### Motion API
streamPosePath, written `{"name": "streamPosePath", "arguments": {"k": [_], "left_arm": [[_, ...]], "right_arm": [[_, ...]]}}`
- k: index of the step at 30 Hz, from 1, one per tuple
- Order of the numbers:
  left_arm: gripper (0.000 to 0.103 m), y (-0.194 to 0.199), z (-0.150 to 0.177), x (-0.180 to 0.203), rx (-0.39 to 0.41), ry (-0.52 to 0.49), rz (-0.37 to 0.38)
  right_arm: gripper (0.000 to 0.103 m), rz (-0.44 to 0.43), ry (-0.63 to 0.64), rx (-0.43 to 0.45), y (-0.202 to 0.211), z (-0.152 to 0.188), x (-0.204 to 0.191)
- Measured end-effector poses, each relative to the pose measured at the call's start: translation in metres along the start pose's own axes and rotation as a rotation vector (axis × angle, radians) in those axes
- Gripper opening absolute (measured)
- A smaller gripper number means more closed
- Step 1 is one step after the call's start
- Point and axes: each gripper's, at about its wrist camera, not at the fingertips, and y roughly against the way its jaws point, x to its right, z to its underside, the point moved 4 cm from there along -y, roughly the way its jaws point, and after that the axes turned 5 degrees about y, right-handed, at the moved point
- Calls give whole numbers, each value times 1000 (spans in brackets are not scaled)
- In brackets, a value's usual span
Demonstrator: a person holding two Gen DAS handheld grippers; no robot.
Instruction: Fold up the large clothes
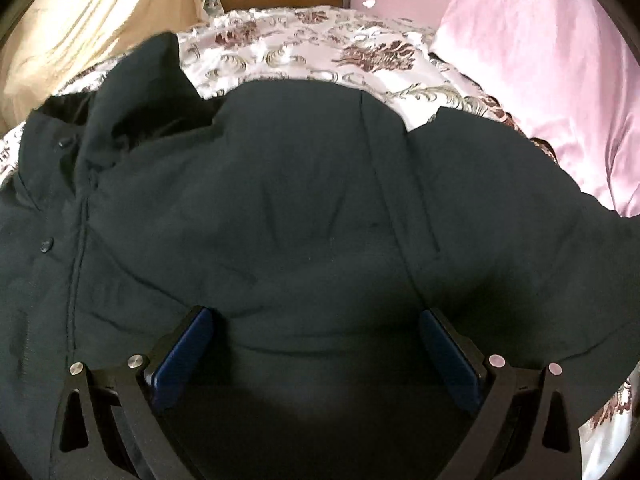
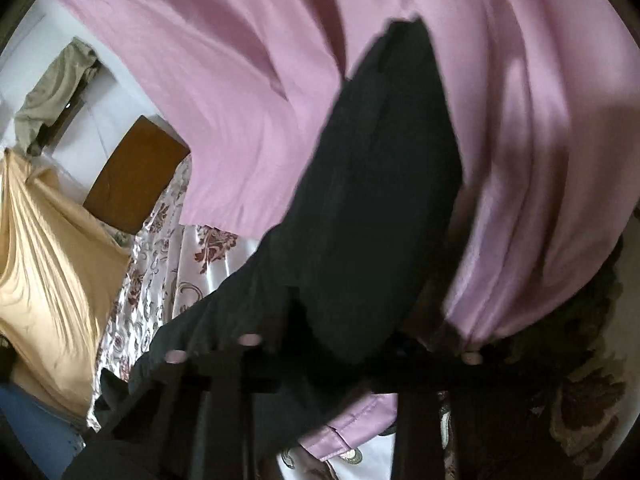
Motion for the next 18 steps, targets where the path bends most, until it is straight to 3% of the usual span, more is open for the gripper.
{"name": "streamPosePath", "arguments": {"k": [5,10,13,18], "left_arm": [[103,7,1,-6,-44,-26,27],[103,56,6,-58,-27,-2,30],[103,96,13,-108,10,6,1],[103,152,29,-203,20,88,-105]], "right_arm": [[7,20,223,91,33,-18,-62],[7,-75,511,212,80,-26,-181],[7,-185,657,236,95,-4,-265],[7,-361,854,195,104,67,-391]]}}
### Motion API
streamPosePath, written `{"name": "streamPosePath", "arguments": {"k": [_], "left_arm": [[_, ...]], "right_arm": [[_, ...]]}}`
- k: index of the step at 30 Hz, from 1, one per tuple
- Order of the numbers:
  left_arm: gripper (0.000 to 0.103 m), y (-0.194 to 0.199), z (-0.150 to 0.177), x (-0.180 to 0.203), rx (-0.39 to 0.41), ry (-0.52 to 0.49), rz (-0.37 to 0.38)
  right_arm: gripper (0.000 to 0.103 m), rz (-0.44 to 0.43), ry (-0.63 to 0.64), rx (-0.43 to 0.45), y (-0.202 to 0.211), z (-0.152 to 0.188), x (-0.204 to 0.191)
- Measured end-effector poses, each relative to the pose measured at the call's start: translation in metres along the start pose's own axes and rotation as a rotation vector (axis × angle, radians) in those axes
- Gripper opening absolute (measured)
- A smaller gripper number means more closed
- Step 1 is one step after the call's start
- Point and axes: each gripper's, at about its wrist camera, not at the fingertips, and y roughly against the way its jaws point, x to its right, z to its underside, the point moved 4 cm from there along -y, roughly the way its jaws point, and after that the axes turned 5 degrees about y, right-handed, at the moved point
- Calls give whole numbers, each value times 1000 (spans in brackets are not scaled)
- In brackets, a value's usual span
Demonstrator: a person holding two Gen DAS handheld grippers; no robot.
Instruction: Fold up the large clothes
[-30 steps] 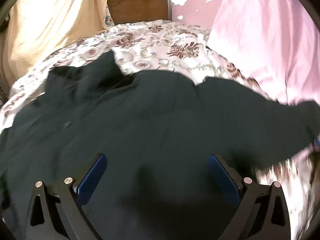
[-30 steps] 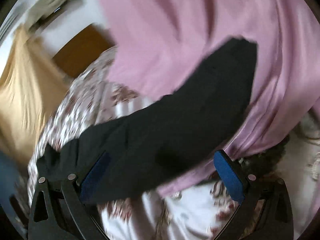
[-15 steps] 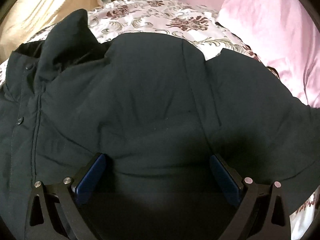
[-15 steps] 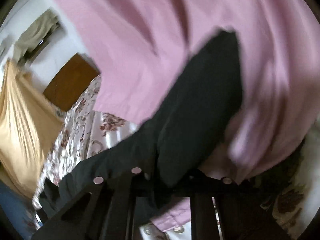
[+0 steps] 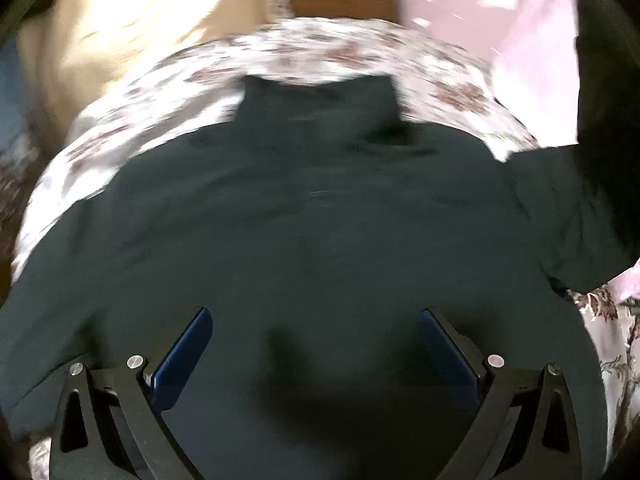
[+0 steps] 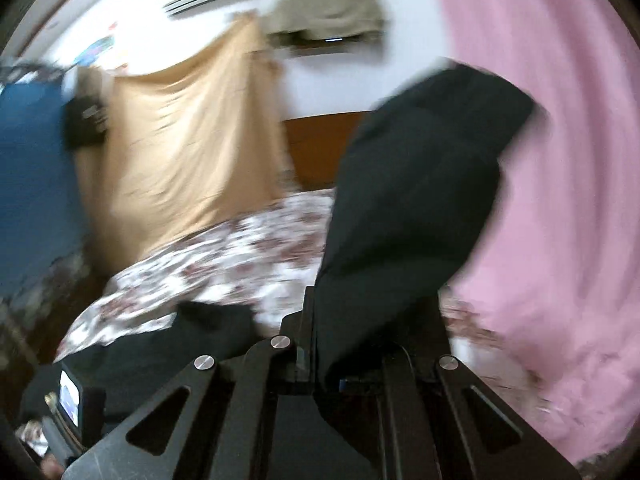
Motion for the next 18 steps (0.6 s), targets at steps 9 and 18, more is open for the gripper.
{"name": "streamPosePath", "arguments": {"k": [9,18], "left_arm": [[103,44,18,-151,39,188,-214],[103,31,20,-170,74,256,-264]], "right_arm": [[7,-146,316,-143,-51,56,-210],[68,-329,557,-489,-55,186,-280]]}}
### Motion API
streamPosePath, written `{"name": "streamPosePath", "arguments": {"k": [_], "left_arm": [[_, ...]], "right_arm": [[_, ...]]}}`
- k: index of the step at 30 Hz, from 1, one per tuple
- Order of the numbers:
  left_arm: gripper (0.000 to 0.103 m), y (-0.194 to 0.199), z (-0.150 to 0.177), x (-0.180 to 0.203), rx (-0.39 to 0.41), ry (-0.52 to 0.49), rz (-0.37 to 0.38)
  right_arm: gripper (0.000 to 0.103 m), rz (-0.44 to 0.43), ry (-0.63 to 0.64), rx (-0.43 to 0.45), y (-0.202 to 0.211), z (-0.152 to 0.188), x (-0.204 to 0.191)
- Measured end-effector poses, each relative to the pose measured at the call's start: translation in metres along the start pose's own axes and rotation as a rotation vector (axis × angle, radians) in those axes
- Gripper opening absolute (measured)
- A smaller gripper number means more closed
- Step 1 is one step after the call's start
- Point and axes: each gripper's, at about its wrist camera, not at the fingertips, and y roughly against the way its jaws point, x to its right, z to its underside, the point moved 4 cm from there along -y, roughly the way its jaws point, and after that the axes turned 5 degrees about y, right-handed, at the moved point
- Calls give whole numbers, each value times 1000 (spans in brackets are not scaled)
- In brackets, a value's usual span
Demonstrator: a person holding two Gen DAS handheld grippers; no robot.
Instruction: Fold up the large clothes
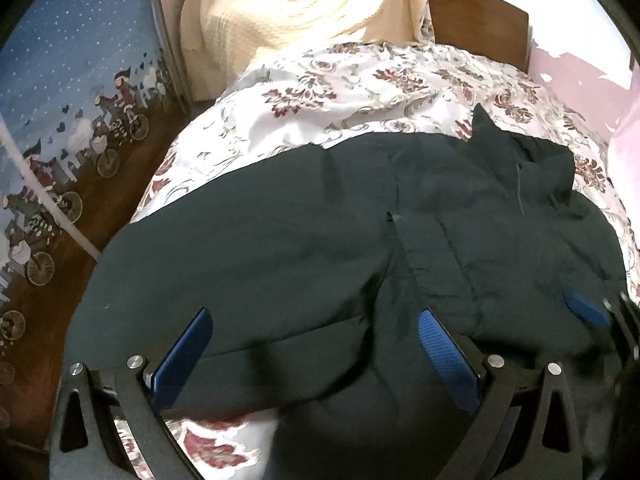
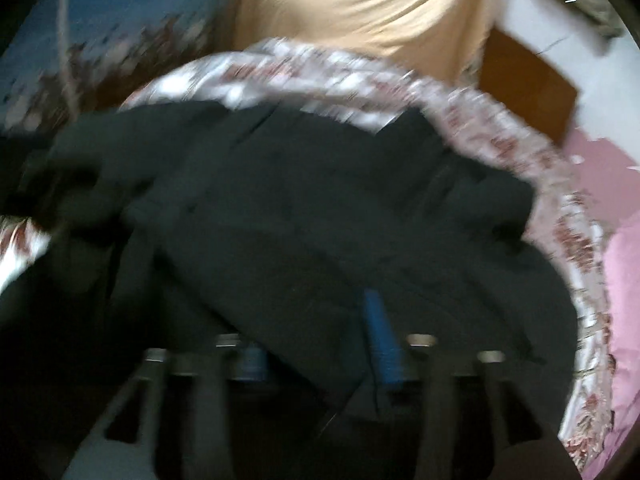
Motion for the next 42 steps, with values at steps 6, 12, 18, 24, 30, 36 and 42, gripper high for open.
{"name": "streamPosePath", "arguments": {"k": [6,12,18,24,30,36,42], "left_arm": [[103,5,-1,42,81,-79,7],[103,6,5,85,169,-182,-3],[103,-26,19,97,124,-228,-35],[103,-52,34,96,67,-217,0],[103,-60,42,93,57,-179,43],[103,-52,40,79,42,-98,138],[103,21,44,19,69,-3,130]], "right_arm": [[89,-123,-37,58,79,52,28],[89,180,-229,111,102,105,132],[72,277,-517,-33,47,167,212],[79,176,-623,-79,-2,196,208],[85,155,-665,-78,-23,203,211],[91,157,-669,-74,-19,202,214],[93,218,-667,-94,2,186,208]]}}
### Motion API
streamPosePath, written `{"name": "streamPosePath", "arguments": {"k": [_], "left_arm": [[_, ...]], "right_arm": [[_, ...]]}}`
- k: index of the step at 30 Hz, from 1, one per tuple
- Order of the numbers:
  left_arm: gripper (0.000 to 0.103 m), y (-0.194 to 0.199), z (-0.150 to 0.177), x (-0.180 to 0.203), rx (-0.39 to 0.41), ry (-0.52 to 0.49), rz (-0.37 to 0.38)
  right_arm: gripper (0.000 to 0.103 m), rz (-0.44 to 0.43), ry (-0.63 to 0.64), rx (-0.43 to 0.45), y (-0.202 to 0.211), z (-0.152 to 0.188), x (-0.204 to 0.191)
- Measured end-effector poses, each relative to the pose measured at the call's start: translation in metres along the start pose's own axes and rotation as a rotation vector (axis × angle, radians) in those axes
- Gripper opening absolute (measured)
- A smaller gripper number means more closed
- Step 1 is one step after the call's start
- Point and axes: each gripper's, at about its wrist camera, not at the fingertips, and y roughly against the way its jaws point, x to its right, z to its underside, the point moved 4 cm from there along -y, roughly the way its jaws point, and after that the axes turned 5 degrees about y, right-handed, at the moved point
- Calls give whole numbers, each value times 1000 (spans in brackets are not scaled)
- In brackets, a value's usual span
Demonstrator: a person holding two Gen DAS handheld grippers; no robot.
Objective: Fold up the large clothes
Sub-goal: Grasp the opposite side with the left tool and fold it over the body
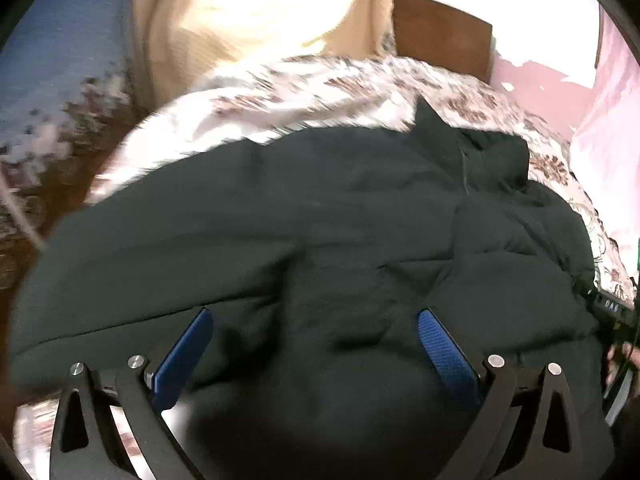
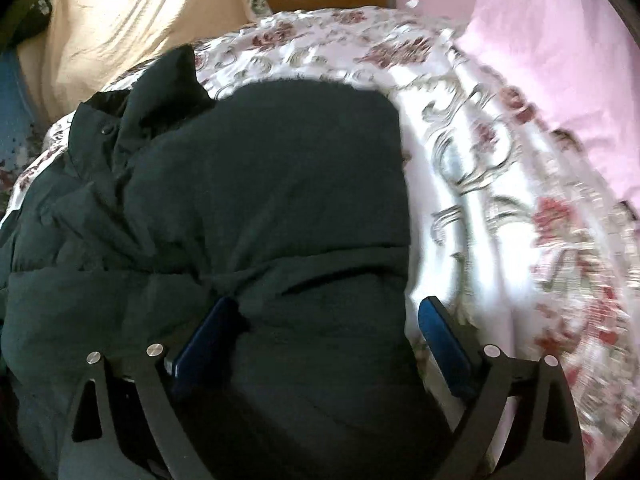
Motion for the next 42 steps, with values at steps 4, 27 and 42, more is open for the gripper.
{"name": "streamPosePath", "arguments": {"k": [4,27,42], "left_arm": [[103,41,21,-71,-50,93,-73],[102,-9,79,-298,-126,880,-40],[4,31,20,-290,186,799,27]], "right_arm": [[95,-88,74,91,51,-4,-62],[100,-151,437,161,53,27,-346],[101,-178,433,163,48,28,-343]]}}
